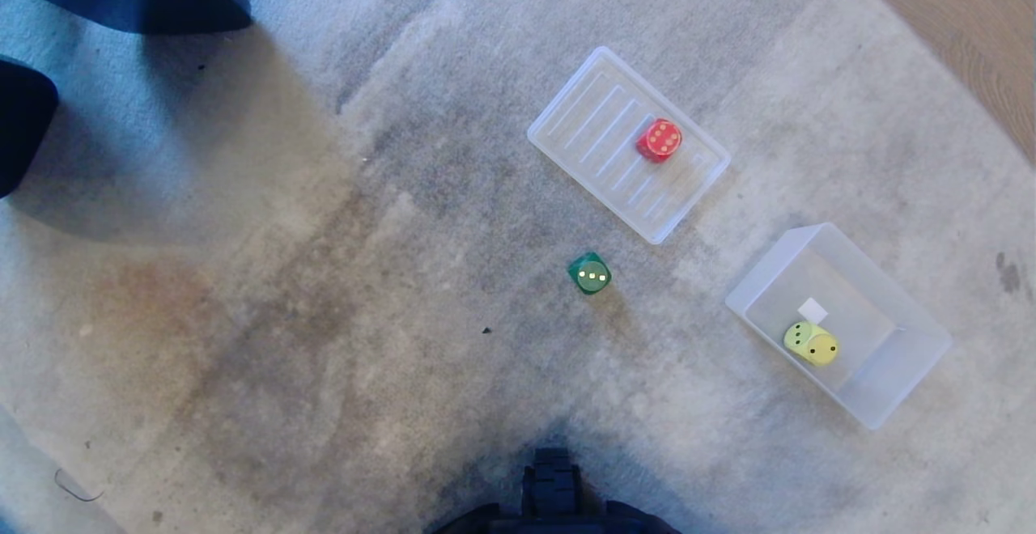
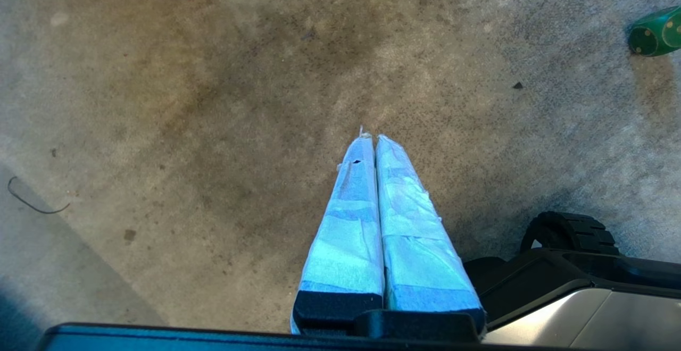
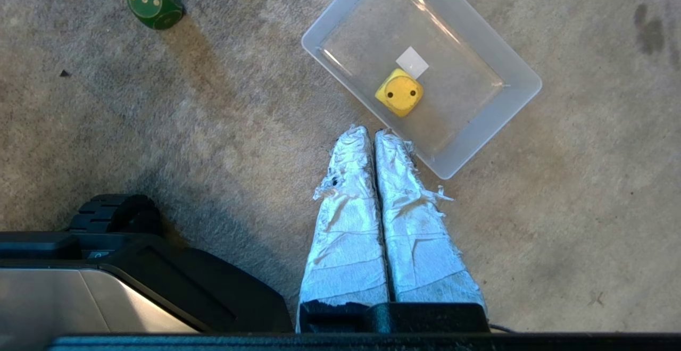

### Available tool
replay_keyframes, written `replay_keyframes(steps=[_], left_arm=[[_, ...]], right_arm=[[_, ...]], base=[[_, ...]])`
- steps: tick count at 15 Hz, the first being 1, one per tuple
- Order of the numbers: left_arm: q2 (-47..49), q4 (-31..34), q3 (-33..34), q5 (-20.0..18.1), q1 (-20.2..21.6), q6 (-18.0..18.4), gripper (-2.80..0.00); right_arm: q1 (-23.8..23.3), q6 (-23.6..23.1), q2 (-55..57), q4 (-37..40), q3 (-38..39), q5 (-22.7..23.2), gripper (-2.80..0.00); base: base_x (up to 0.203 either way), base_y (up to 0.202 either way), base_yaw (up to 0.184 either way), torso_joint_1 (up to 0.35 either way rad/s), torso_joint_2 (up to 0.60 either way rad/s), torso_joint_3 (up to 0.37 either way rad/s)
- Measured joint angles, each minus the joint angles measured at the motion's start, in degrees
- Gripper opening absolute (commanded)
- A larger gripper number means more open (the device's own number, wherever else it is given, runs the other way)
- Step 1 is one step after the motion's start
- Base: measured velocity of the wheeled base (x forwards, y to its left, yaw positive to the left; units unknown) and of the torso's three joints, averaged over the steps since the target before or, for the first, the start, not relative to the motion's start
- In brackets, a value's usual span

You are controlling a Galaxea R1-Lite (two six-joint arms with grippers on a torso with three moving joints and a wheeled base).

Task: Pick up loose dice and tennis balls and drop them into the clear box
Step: Pick up toys out of the box

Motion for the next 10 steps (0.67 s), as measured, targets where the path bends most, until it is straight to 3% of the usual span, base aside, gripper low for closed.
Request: replay_keyframes(steps=[10], left_arm=[[0.0, 0.0, 0.0, 0.09, 0.0, -0.7, -2.8]], right_arm=[[0.01, 0.0, -0.02, 0.0, 0.0, 0.0, -2.8]], base=[[0.0, 0.0, 0.0, 0.0, 0.0, 0.0]])
